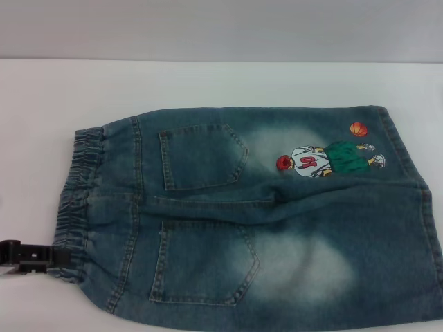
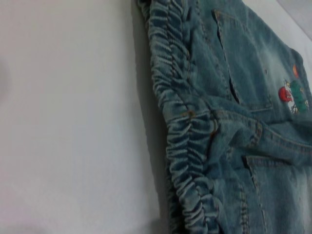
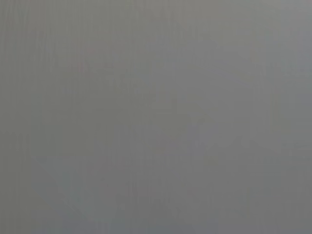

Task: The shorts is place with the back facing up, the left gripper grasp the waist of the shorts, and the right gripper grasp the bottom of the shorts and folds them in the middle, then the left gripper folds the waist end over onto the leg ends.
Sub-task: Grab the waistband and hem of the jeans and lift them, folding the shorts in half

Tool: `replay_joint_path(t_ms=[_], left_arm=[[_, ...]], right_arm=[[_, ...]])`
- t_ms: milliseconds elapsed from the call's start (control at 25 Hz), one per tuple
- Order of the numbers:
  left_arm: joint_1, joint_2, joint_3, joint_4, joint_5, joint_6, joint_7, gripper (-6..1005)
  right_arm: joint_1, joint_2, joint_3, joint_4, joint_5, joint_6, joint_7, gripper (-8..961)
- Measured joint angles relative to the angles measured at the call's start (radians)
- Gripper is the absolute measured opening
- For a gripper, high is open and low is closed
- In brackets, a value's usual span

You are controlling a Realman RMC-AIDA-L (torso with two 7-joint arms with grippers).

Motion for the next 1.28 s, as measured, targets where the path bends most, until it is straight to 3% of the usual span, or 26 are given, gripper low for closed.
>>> replay_joint_path(t_ms=[1280], left_arm=[[-0.025, -0.014, -0.003, -0.001, 0.005, 0.01, -0.001, 578]], right_arm=[[0.003, -0.001, 0.0, -0.001, 0.001, 0.026, 0.0, 595]])
